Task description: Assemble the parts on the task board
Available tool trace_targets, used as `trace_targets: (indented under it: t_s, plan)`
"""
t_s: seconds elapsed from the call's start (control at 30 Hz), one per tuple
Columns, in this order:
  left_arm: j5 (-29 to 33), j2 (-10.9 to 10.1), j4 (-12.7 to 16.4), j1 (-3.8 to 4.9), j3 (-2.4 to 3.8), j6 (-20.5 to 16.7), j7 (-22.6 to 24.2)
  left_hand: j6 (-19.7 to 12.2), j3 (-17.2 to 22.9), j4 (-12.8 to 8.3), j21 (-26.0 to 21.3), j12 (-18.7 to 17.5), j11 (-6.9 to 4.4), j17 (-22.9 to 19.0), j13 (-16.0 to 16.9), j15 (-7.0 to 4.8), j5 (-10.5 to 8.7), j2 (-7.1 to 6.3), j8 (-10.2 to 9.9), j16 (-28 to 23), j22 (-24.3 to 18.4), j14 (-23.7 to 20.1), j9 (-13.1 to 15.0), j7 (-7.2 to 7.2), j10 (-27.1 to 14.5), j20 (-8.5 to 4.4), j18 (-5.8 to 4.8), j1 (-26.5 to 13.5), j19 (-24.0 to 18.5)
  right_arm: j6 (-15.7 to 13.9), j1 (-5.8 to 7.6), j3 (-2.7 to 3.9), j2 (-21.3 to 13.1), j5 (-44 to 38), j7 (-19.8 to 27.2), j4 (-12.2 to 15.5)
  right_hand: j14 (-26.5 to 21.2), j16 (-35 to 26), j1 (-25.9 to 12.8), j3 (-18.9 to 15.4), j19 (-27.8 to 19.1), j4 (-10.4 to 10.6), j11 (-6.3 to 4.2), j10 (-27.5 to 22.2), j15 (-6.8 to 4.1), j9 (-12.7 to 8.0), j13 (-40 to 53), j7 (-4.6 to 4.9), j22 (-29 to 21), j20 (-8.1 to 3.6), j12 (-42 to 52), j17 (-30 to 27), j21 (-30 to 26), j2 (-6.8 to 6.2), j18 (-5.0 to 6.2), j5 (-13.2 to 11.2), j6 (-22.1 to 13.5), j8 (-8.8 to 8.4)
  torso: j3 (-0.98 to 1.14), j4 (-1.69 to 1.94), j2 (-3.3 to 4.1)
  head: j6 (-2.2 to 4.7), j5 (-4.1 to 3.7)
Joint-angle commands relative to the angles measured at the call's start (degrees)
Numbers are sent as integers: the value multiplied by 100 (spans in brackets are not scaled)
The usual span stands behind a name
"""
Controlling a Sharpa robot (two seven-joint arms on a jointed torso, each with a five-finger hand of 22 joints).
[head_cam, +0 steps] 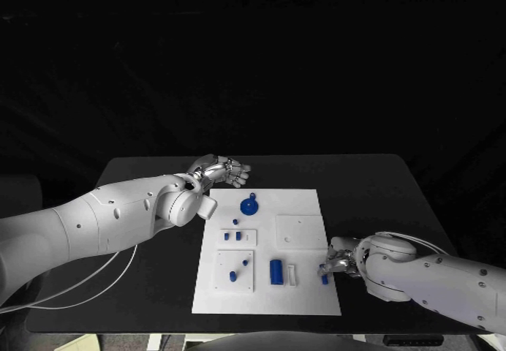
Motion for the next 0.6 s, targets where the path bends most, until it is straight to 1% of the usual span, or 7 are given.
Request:
trace_targets:
  t_s: [0.03, 0.27, 0.43, 0.5, 0.6]
  plan:
    - [25, 4, 17, 4, 4, 89, 50, -20, -20, -2, -21, 6, -6, 5, -3, 5, -4, 8, 25, -27, 6, 24, -5, -16, -21, 4, 103, -65, 10, 42, -77, -33, 88, -481, 23, -112, 1, -14, -44, 28, 21, 24, -1, 47, -32, -53, 13, 11, 69, 19, 12, 8, 18, 10, 440, -26, -47, -44, 1, -4, -1, -3, 13]
    - [25, 0, 19, 4, 4, 95, 40, -20, -20, -3, -22, 6, -6, 7, -4, 4, -3, 10, 25, -28, 6, 24, -5, -16, -21, 4, 103, -65, 10, 11, -166, -49, 224, -889, 22, -172, 1, -13, 4, 74, 21, -17, -3, 46, -35, -62, 18, 10, 71, 13, 10, 9, 23, -12, 440, -26, -42, -52, -7, -6, 1, -6, 25]
    - [25, -7, 24, 4, 4, 110, 32, -21, -20, -2, -22, 6, -6, 10, -4, 4, -3, 13, 25, -30, 7, 24, -5, -16, -21, 3, 103, -67, 10, 215, -178, -63, 286, -1242, -23, -113, 2, -13, 59, 118, 22, -85, -1, 35, -34, -75, 15, 13, 73, 10, 0, 8, 31, -82, 440, -27, -39, -65, -9, 1, -4, -7, 28]
    - [25, -10, 26, 4, 4, 109, 31, -21, -20, -2, -22, 6, -6, 11, -4, 4, -3, 14, 26, -31, 7, 25, -5, -16, -22, 3, 103, -67, 10, 288, -179, -73, 289, -1342, -43, -80, 2, -13, 63, 120, 22, -93, 0, 32, -34, -76, 13, 13, 74, 10, -3, 7, 32, -96, 440, -27, -40, -66, -11, -3, -3, -10, 28]
    - [25, -12, 29, 4, 4, 110, 30, -21, -20, -2, -22, 6, -6, 12, -4, 4, -3, 15, 26, -31, 8, 25, -6, -16, -21, 3, 104, -67, 11, 339, -184, -90, 277, -1373, -62, -34, 2, -15, 98, 140, 21, -128, 3, 17, -30, -83, 3, 17, 74, 11, -18, 5, 34, -151, 440, -26, -43, -75, -12, -7, -4, -14, 26]
